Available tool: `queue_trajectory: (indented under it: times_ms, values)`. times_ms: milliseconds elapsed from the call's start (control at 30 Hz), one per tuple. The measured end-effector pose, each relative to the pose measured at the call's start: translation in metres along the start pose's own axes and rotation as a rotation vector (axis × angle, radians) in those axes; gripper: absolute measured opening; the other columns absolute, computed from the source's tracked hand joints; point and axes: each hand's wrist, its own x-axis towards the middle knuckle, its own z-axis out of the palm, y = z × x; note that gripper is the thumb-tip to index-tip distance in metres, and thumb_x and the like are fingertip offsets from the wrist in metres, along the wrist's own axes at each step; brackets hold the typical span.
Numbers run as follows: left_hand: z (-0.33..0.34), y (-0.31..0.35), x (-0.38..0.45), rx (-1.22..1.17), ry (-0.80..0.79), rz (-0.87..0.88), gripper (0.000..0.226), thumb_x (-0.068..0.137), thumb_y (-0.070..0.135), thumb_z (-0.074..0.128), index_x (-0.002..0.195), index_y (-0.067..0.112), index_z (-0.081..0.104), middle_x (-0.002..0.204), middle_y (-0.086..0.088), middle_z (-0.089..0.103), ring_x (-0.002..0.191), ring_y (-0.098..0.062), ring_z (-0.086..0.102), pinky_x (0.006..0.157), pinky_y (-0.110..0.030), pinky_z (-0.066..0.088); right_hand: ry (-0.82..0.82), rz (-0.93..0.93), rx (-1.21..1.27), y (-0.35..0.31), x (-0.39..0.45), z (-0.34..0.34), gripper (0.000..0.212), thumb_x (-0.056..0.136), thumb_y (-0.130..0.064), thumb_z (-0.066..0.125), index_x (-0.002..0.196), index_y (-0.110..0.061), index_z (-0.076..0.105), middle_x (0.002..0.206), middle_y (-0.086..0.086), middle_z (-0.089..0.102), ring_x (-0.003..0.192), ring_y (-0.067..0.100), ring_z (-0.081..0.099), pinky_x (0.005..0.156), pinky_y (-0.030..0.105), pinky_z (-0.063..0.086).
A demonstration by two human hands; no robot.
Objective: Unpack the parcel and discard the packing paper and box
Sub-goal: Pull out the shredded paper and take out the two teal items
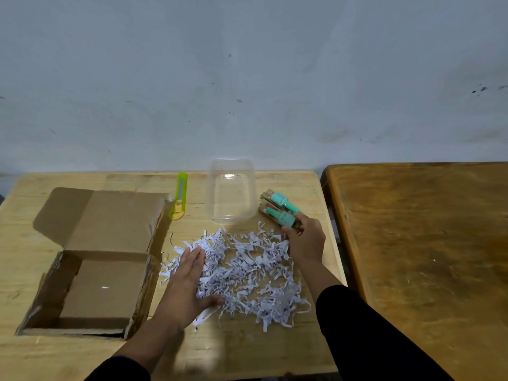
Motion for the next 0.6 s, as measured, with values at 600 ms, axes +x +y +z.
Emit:
queue_trajectory:
  times_ms: [600]
  values:
    - [-0.005, 0.006, -0.001, -0.002, -0.034, -0.027, 0.117, 0.059, 0.069, 0.057, 0.148, 0.016, 0.002, 0.157, 0.004, -0.006, 0.142, -0.008, -0.015, 0.119, -0.035, 0.004, 0.063, 0.047, -0.017, 0.021, -0.017, -0.001, 0.014, 0.082, -0.002, 0.060, 0.089, -0.011, 0.069, 0.096, 0.008, 0.066, 0.090, 0.022, 0.061, 0.082, 0.024, 0.047]
